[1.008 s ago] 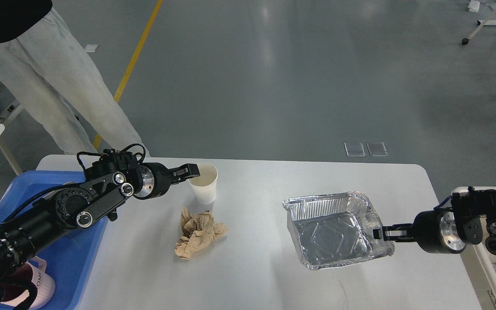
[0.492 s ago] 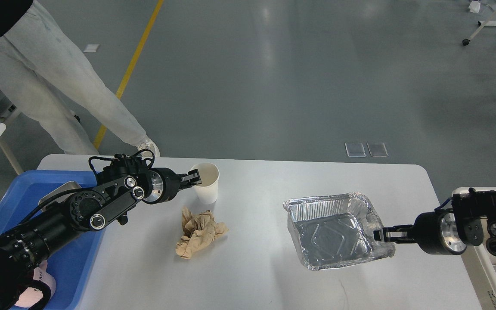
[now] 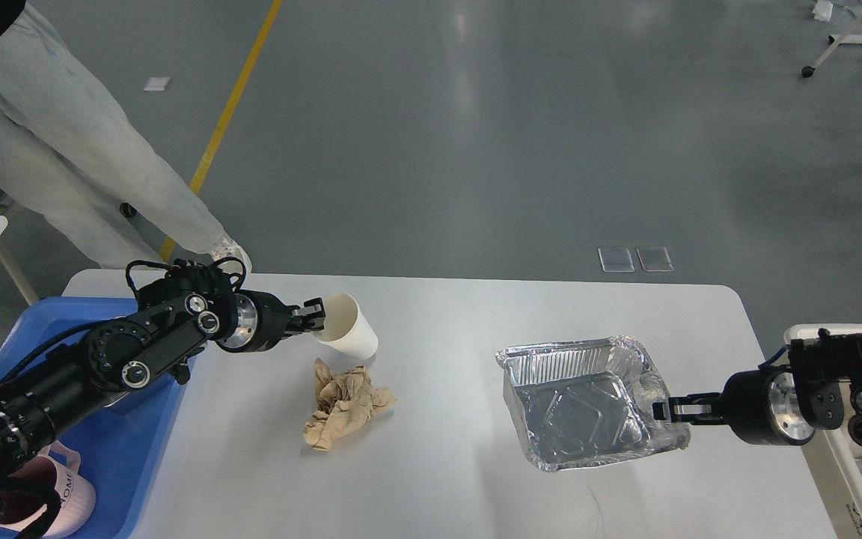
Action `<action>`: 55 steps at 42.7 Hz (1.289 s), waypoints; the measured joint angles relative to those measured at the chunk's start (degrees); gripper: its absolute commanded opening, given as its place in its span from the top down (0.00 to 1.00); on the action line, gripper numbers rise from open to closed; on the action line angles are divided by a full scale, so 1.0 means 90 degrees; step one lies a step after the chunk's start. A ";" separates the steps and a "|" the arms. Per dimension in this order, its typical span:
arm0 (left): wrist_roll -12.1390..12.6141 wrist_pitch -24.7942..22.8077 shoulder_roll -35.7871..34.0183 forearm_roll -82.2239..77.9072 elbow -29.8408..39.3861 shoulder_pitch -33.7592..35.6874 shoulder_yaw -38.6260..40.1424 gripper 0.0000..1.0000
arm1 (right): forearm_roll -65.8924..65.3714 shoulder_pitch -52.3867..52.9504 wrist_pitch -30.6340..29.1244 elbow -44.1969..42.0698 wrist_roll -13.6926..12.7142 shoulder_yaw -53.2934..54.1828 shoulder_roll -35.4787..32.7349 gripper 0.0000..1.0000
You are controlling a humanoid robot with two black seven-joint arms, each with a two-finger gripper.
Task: Tidy desktop
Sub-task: 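Lift the paper cup with the left gripper and carry it over the foil tray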
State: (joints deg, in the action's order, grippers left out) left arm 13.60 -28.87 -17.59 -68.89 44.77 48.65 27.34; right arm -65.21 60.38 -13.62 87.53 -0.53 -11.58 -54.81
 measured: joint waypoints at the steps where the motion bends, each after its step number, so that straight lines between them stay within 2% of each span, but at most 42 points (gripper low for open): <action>1: -0.0007 -0.0076 -0.0066 0.0004 0.0020 0.0016 0.0035 1.00 | 0.0000 0.0000 0.0000 0.0000 0.0000 0.0000 0.0000 1.00; 17: -0.0018 -0.1329 -0.1150 0.0283 0.0371 0.0718 0.0467 1.00 | 0.0000 0.0000 0.0000 0.0001 0.0000 0.0000 0.0001 1.00; 28: -0.0040 -0.2768 -0.2348 0.1004 0.0784 0.1826 0.0470 1.00 | 0.0000 0.0001 0.0000 0.0008 0.0000 0.0018 -0.0013 1.00; 36: -0.0098 -0.2898 -0.2711 0.1362 0.0807 0.2579 0.0470 0.99 | 0.0000 0.0010 0.0000 0.0008 0.0000 0.0044 -0.0007 1.00; 44: -0.0115 -0.2903 -0.2351 0.1434 0.0799 0.3134 0.0375 0.98 | 0.0000 0.0011 0.0000 0.0003 0.0001 0.0075 -0.0003 1.00; 55: -0.0097 -0.2908 -0.0438 0.1362 0.0339 0.3500 0.0221 0.98 | 0.0008 0.0021 0.0010 0.0008 0.0024 0.0113 -0.0063 1.00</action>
State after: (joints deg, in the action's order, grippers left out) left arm 12.73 -55.04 -21.53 -56.63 47.82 80.15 29.33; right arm -65.14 60.56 -13.54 87.61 -0.32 -10.57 -55.38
